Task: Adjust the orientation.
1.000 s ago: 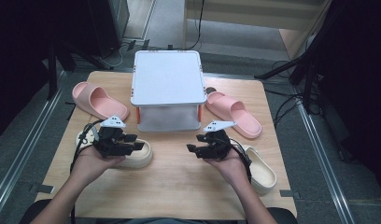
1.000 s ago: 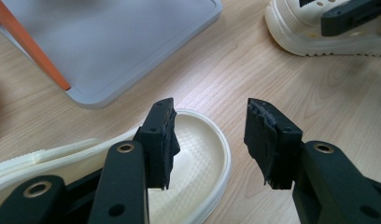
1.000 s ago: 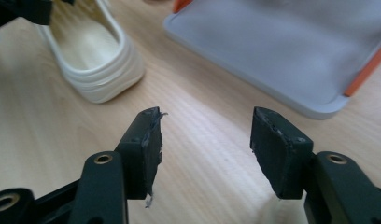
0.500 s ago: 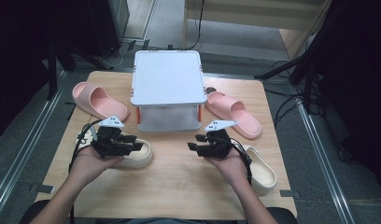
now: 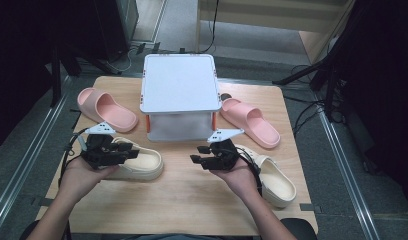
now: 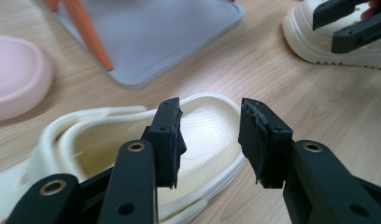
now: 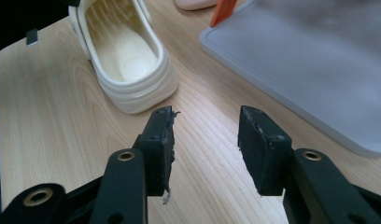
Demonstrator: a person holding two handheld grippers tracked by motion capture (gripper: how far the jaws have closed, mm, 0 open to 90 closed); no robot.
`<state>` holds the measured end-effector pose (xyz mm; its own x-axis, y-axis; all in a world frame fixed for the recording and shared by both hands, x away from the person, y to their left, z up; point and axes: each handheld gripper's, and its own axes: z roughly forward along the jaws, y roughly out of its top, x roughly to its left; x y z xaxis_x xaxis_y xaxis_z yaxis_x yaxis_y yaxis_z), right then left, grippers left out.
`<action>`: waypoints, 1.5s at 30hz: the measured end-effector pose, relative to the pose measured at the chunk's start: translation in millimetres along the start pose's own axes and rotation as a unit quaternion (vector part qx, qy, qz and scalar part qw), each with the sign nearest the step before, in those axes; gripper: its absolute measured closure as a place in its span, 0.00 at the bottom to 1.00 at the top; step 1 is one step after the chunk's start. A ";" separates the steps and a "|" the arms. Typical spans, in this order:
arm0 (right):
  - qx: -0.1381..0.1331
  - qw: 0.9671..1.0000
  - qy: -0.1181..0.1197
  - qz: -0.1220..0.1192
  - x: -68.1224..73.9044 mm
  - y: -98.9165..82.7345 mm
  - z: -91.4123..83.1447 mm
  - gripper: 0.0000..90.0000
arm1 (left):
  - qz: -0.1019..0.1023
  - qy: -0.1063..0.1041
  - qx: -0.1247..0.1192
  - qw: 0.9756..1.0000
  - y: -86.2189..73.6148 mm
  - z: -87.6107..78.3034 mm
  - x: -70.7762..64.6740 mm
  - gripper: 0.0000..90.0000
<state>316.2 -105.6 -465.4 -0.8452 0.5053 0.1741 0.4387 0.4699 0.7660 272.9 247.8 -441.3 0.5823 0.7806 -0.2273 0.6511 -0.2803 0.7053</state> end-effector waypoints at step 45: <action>0.059 0.996 0.034 -0.056 31.2 47.1 138.5 0.72 | -0.038 0.044 -0.019 0.998 -23.2 -31.1 19.9 0.59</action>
<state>352.8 32.6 -509.6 -0.9081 0.3960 0.1363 0.3696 0.6049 0.7053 254.3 287.2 -441.3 0.4856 0.8453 -0.2230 0.6722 -0.1980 0.7134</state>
